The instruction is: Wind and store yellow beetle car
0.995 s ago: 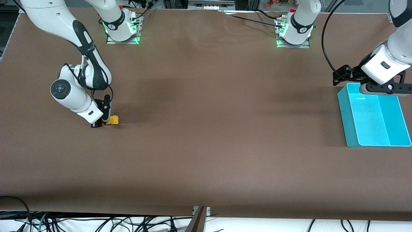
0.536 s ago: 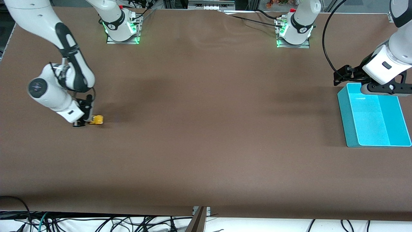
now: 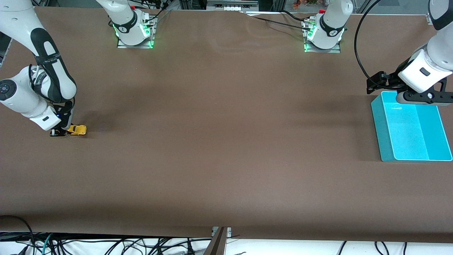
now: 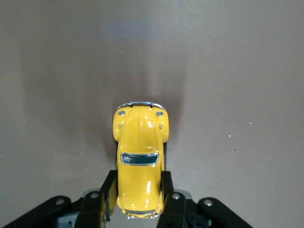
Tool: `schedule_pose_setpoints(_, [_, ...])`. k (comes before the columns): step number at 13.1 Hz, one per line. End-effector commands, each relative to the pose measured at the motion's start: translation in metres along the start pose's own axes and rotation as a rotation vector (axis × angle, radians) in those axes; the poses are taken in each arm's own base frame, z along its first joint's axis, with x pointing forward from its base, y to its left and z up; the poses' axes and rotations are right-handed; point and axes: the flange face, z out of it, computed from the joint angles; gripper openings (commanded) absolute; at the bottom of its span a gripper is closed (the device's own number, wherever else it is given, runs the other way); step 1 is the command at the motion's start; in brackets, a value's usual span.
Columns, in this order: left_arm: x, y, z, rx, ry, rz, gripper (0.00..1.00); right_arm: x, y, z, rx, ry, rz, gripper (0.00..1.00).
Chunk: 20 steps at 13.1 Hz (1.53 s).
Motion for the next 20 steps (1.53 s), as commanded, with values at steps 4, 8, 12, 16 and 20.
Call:
schedule_pose_setpoints(4, [-0.005,-0.001,-0.007,0.006,-0.001,0.010,1.00,0.026,0.033,0.001,0.060,0.077,-0.048,1.00])
schedule_pose_setpoints(8, [-0.005,-0.003,-0.005,0.006,-0.006,0.010,1.00,0.022,0.052,-0.019,0.056,0.079,-0.053,1.00])
schedule_pose_setpoints(12, [-0.006,-0.017,-0.004,0.000,-0.008,0.030,1.00,0.030,0.056,-0.029,0.044,0.085,-0.051,1.00])
schedule_pose_setpoints(16, [-0.006,-0.016,-0.004,-0.001,-0.008,0.030,1.00,0.061,0.075,-0.066,0.063,0.119,0.180,1.00])
schedule_pose_setpoints(20, [-0.006,-0.017,-0.005,0.000,-0.006,0.026,1.00,0.085,0.104,-0.105,0.115,0.130,0.507,1.00])
